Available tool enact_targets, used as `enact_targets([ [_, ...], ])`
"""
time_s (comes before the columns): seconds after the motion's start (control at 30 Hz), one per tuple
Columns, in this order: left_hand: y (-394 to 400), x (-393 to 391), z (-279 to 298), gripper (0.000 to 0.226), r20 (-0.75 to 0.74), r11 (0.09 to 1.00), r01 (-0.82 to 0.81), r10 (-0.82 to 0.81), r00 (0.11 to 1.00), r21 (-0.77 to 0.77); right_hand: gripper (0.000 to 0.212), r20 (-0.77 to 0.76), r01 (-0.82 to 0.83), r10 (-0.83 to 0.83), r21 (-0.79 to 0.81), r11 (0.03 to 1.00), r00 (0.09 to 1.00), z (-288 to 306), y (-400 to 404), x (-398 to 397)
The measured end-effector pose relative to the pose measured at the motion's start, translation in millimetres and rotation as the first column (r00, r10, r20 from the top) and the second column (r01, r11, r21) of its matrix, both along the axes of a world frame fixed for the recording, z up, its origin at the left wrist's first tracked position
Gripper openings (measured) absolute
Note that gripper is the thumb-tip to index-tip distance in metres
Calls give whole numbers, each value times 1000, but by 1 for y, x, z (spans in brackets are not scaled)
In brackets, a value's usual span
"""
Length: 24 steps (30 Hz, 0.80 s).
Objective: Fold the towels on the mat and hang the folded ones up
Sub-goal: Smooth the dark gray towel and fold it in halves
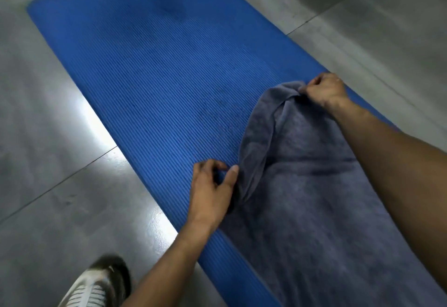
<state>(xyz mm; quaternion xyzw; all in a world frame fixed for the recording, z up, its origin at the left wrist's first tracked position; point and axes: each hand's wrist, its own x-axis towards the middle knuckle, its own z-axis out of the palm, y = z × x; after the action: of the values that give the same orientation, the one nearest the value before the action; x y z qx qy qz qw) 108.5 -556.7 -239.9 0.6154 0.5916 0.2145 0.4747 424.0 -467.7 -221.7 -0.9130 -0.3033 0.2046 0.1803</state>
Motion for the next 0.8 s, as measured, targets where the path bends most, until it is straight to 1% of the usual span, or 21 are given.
enact_targets([
  [0.03,3,0,-1,27,-12,997,-40,39,999,-73,12,12,10,-10,25,1000,1000,-1,1,-2],
  [0.07,6,1,-5,39,0,982,-57,58,998,-179,12,22,17,-18,50,999,1000,-2,3,-3],
  [0.13,8,3,-8,60,98,890,-32,86,992,-454,18,-17,70,-69,97,993,997,-1,10,-7],
  [0.17,8,3,-11,67,122,852,2,73,990,-524,21,-73,111,-103,114,987,992,0,13,-10],
  [0.2,8,3,-15,68,115,846,44,21,993,-531,22,-151,160,-140,127,979,978,1,17,-13],
  [0.23,5,3,-16,59,83,864,109,-78,994,-491,22,-241,206,-169,137,969,956,2,21,-15],
  [0.3,-3,8,-11,27,-12,908,274,-293,956,-317,20,-368,275,-205,149,950,907,5,26,-15],
  [0.33,-6,12,-8,18,-49,922,322,-340,939,-217,19,-415,303,-217,153,941,883,7,27,-13],
  [0.37,-7,15,-2,18,-68,938,314,-326,943,-145,19,-462,331,-227,156,931,857,10,27,-13],
  [0.4,-4,16,3,22,-82,959,269,-277,958,-94,19,-496,345,-227,161,925,838,12,25,-12],
  [0.47,10,11,10,23,-108,988,153,-153,982,-7,17,-513,315,-178,193,929,840,15,23,-11],
  [0.5,19,6,14,21,-87,997,83,-82,993,5,19,-503,311,-168,216,925,848,14,23,-9],
  [0.57,43,-8,19,22,30,995,-91,92,995,-29,25,-507,336,-176,244,910,844,12,24,-7],
  [0.63,69,-23,21,24,137,969,-236,244,960,-68,31,-518,331,-152,271,904,842,3,25,-4],
  [0.67,82,-32,20,25,151,956,-284,292,944,-75,33,-509,292,-124,266,919,852,-2,25,-4],
  [0.7,95,-41,18,25,146,947,-314,322,936,-72,33,-475,220,-81,246,944,876,-8,24,-3],
  [0.73,105,-51,15,25,104,946,-321,324,940,-44,31,-397,115,-22,211,971,918,-12,23,-6],
  [0.77,111,-59,11,22,17,954,-300,299,954,17,26,-274,-2,45,156,988,961,-16,23,-7],
  [0.8,114,-65,8,19,-97,966,-234,245,965,110,22,-145,-83,95,89,993,985,-18,23,-10],
])
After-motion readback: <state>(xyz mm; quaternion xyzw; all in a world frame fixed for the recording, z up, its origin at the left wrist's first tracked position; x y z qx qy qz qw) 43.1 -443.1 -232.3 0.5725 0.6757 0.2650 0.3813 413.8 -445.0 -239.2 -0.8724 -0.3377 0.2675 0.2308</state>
